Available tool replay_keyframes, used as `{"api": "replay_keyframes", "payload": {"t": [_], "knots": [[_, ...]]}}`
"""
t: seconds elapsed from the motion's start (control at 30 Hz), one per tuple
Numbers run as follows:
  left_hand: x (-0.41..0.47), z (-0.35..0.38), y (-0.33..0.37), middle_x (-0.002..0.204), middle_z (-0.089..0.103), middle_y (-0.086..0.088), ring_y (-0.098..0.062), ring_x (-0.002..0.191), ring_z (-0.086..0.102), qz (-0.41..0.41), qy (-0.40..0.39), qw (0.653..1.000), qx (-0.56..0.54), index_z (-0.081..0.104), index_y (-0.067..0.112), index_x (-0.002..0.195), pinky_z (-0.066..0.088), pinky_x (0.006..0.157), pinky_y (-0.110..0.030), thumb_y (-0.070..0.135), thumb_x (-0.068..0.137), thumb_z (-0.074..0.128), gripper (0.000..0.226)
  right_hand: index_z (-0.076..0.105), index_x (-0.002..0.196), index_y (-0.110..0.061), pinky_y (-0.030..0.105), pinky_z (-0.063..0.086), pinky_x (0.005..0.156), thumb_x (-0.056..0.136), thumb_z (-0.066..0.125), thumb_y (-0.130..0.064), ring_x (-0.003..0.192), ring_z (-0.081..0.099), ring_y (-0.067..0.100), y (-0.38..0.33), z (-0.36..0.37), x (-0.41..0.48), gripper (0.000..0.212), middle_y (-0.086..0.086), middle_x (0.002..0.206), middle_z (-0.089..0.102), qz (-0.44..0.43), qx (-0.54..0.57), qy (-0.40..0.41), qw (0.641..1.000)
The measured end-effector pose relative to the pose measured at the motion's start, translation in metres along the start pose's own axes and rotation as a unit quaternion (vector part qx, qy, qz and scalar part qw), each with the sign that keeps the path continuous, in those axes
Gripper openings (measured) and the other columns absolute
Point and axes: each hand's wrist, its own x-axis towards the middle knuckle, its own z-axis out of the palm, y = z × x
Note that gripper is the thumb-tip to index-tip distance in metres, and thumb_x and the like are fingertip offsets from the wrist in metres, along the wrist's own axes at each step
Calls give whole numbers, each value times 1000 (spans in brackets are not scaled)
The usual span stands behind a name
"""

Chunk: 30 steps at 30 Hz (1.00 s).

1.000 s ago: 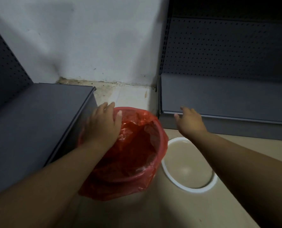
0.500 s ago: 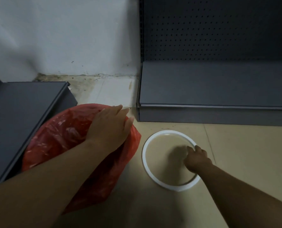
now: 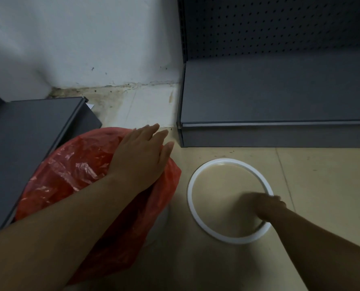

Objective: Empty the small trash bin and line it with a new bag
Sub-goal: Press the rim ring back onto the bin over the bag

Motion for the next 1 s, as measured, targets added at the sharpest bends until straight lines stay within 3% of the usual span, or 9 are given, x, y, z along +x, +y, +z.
{"api": "replay_keyframes", "payload": {"t": [0.13,0.43,0.6,0.7,0.83,1.0], "knots": [[2,2,-2,153,33,-4,-19,142,27,0,12,1000,-6,37,21,142,15,118,-35,48,87,11,67,57,127,-7,36,49,97,95,42,-22,116,56,33,-2,-4,-2,39,17,126,56,-8,59,43,997],[-7,-5,-5,153,34,-5,-21,142,28,14,23,1000,14,38,19,142,15,118,-37,49,88,11,67,56,121,0,38,50,88,95,40,-4,94,64,37,-6,-18,-28,31,20,119,52,-69,54,191,978],[-18,-19,-13,144,47,-10,-26,134,41,38,59,996,50,48,15,135,25,115,-41,53,82,3,79,57,125,-7,36,49,90,92,47,-8,101,63,33,-3,-61,-52,34,18,120,56,-79,67,231,967],[-22,-31,-21,135,55,-13,-29,126,49,58,81,992,73,55,11,129,33,110,-44,51,85,10,74,59,124,-6,35,50,87,91,48,-8,103,63,34,2,-92,-73,35,18,118,61,-80,69,264,959],[-29,-53,-30,139,52,-13,-28,130,45,41,101,991,82,53,12,131,28,112,-42,46,94,24,58,63,114,2,34,50,79,88,55,-4,102,64,35,7,-138,-112,28,20,110,68,-67,76,279,955],[-37,-79,-43,141,49,-13,-32,131,42,22,124,989,72,49,12,134,29,110,-42,41,97,32,51,63,108,7,34,42,63,88,61,-6,72,55,34,2,-184,-157,25,21,84,60,-79,82,328,938]]}}
